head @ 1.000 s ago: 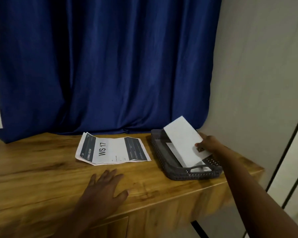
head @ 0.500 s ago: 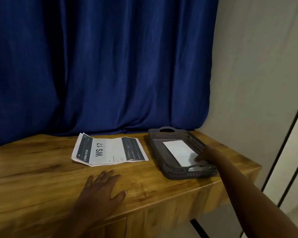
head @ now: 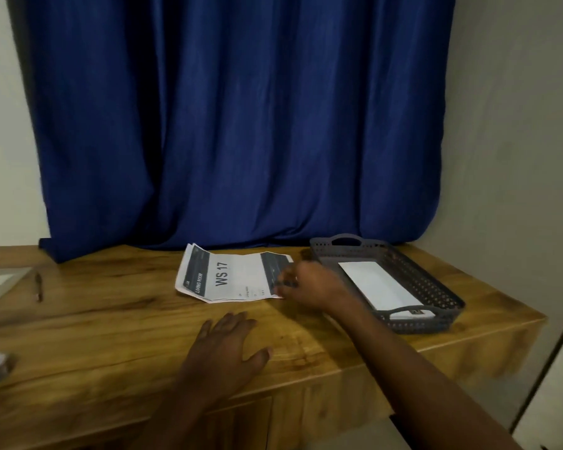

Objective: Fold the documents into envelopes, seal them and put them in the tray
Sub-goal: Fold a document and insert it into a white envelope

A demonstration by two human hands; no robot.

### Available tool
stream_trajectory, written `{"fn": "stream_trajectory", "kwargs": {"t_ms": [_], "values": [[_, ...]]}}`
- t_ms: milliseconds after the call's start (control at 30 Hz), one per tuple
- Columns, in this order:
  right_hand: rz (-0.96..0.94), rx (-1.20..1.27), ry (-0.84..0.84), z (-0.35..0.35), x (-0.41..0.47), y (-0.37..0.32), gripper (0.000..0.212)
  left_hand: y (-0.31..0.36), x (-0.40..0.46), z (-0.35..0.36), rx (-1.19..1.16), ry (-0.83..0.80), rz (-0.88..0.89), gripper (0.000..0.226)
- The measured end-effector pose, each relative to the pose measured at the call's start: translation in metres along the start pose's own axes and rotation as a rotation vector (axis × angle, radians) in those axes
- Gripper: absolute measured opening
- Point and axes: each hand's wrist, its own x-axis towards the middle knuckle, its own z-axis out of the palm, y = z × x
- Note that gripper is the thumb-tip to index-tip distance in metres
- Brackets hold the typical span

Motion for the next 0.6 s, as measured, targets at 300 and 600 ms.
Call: {"fn": "stream_trajectory", "kwargs": {"t_ms": [300,600], "values": [[-0.143,-0.062,-0.008,0.089,0.054,-0.052,0.068,0.002,-0.001,-0.002,0.037,0.199,-0.284,0.093],[-0.211,-0.063,0.042,0.098,0.058,-0.052,0.044,-0.003,0.002,0.004,0.051,0.205,-0.274,0.091]]}}
